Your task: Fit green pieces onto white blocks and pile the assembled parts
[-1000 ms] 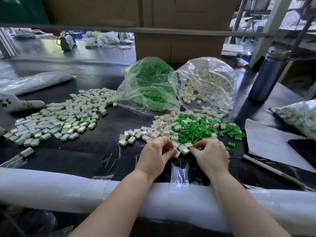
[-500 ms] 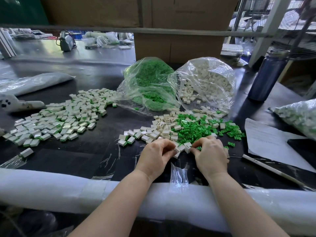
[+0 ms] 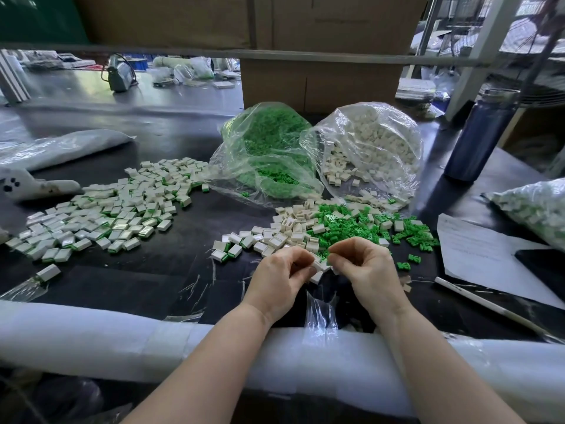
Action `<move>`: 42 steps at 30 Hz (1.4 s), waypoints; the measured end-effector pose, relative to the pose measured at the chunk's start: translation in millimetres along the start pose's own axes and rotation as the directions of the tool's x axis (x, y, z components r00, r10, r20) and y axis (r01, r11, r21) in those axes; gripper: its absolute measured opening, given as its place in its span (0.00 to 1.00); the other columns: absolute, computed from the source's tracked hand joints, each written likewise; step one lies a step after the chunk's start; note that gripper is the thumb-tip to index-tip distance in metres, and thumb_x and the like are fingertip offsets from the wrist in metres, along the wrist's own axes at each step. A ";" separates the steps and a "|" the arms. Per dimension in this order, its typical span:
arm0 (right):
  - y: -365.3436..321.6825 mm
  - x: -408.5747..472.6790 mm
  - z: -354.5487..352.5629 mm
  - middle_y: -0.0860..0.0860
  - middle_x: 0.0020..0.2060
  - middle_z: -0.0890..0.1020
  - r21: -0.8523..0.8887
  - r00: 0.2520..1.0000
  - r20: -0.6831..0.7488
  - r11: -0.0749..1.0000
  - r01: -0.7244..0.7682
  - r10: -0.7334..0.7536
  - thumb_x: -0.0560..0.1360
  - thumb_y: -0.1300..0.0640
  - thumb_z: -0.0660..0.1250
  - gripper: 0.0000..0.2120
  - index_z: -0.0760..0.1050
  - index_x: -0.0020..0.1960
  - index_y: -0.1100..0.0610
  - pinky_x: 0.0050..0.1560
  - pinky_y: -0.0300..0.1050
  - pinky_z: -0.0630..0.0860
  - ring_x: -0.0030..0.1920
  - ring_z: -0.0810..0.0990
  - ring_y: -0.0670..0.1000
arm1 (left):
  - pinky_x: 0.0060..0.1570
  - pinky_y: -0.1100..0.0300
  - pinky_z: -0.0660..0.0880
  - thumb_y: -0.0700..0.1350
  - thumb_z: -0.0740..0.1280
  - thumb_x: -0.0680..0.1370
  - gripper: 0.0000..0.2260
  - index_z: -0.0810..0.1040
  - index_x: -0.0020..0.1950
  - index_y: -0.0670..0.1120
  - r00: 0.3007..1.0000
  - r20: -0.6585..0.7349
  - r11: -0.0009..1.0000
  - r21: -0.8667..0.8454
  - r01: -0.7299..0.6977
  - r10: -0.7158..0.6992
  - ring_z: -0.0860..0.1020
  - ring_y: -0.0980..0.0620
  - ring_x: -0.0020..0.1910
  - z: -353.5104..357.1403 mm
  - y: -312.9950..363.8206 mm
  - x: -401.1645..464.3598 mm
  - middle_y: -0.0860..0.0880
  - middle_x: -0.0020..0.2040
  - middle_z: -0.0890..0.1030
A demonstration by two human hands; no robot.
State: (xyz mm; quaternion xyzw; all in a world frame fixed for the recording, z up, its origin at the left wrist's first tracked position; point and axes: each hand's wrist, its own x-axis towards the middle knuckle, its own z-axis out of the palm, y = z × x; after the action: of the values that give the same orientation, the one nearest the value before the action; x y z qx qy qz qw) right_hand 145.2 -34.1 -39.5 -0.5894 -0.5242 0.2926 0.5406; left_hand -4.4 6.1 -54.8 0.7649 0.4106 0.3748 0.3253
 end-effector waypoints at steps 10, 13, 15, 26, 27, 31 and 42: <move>2.8 1.1 1.8 0.45 0.30 0.81 0.108 0.998 0.029 0.993 -0.052 0.049 0.75 0.68 0.65 0.10 0.80 0.42 0.54 0.34 0.34 0.76 0.31 0.78 0.42 | 0.45 0.68 0.74 0.42 0.68 0.76 0.04 0.75 0.46 0.51 0.995 0.069 0.993 -0.094 0.072 -0.065 0.79 0.54 0.39 -0.1 0.3 -0.4 0.51 0.40 0.80; 4.5 1.6 4.0 0.49 0.33 0.81 0.158 0.994 0.070 0.983 -0.093 0.083 0.75 0.69 0.65 0.10 0.78 0.42 0.56 0.35 0.36 0.78 0.32 0.80 0.45 | 0.44 0.69 0.74 0.42 0.68 0.76 0.04 0.76 0.46 0.51 0.996 0.068 0.992 -0.100 0.072 -0.065 0.77 0.57 0.38 -0.1 -1.0 0.0 0.53 0.38 0.80; 5.7 1.4 4.4 0.49 0.32 0.81 0.190 0.991 0.088 0.975 -0.113 0.098 0.75 0.69 0.65 0.09 0.77 0.42 0.57 0.35 0.36 0.78 0.32 0.80 0.46 | 0.43 0.70 0.73 0.42 0.68 0.76 0.04 0.76 0.46 0.51 0.996 0.064 0.991 -0.108 0.074 -0.067 0.76 0.59 0.37 0.1 -1.4 0.5 0.54 0.38 0.79; 3.2 1.2 -0.8 0.52 0.29 0.80 0.164 0.993 -0.025 0.980 -0.113 0.118 0.73 0.69 0.67 0.09 0.77 0.38 0.58 0.29 0.42 0.78 0.27 0.78 0.47 | 0.47 0.55 0.76 0.41 0.67 0.76 0.07 0.77 0.41 0.52 0.987 0.092 0.961 -0.231 0.150 -0.132 0.76 0.53 0.38 -3.2 3.3 0.0 0.51 0.36 0.80; 2.8 1.1 -1.1 0.52 0.27 0.79 0.155 0.992 -0.033 0.981 -0.115 0.122 0.72 0.70 0.66 0.09 0.76 0.38 0.59 0.27 0.42 0.76 0.25 0.77 0.47 | 0.47 0.54 0.75 0.40 0.67 0.76 0.07 0.76 0.40 0.51 0.985 0.107 0.958 -0.237 0.161 -0.138 0.76 0.53 0.37 -3.7 3.7 -0.3 0.51 0.35 0.79; 2.2 -0.6 3.2 0.53 0.24 0.79 0.082 0.987 0.042 0.984 -0.159 0.156 0.72 0.72 0.63 0.10 0.74 0.37 0.60 0.23 0.38 0.71 0.23 0.75 0.48 | 0.48 0.54 0.76 0.38 0.66 0.76 0.09 0.75 0.39 0.50 0.979 0.161 0.969 -0.190 0.156 -0.126 0.77 0.54 0.37 -2.9 4.2 -1.5 0.52 0.34 0.80; 5.5 1.6 0.9 0.49 0.30 0.80 0.110 0.993 0.031 0.987 -0.114 0.111 0.73 0.68 0.67 0.08 0.76 0.39 0.57 0.33 0.40 0.78 0.31 0.78 0.47 | 0.50 0.56 0.77 0.40 0.66 0.76 0.01 0.77 0.46 0.44 0.984 0.126 0.956 -0.248 0.155 -0.126 0.78 0.51 0.41 -2.4 4.6 -0.2 0.44 0.41 0.80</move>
State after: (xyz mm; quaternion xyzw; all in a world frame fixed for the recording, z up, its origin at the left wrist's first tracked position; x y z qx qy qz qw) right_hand 146.5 -31.6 -44.5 -0.5831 -0.4796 0.3588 0.5488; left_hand -4.7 4.4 -49.9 0.7045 0.3935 0.3583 0.4696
